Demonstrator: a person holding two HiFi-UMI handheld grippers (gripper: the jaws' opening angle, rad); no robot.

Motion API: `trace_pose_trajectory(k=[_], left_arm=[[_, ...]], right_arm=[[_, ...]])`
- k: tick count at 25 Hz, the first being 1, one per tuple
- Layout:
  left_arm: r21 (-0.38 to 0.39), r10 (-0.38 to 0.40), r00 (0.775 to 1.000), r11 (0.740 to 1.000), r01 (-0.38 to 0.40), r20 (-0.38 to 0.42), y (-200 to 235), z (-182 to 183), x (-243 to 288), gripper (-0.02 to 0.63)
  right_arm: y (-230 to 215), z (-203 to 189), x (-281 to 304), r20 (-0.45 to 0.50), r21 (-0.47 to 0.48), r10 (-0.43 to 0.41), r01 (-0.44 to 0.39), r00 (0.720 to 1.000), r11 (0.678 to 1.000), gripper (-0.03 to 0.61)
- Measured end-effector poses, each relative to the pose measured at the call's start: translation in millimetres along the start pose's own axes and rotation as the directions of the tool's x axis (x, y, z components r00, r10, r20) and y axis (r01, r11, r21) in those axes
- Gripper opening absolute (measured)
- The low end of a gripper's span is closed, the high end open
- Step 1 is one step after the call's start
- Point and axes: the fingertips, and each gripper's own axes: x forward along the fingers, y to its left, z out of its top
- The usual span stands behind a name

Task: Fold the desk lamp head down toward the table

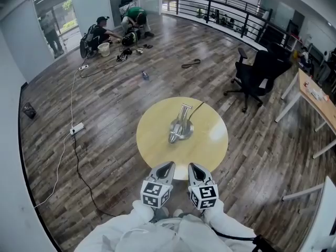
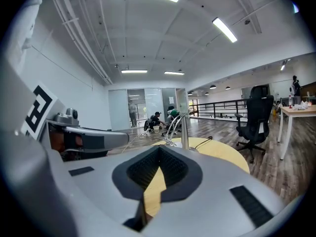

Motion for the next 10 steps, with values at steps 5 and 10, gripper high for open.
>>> trace_pose_trajectory(k=[5,10], left_arm=[[-0.002,-0.002,1.0,1.0,0.002,-0.008,-3.5,-5.1,1.2,0.0],[0.004,-0.005,1.0,1.0,0.005,-0.005,-3.1,-2.2,1.0,0.0]], right_arm=[[-2.1,-3.4,-1.4,-0.001,-0.001,0.001,-0.001,1.0,1.0,0.011],[-3.0,-2.2,-0.3,0.0,0.011,0.002,-0.002,1.0,1.0,0.011]])
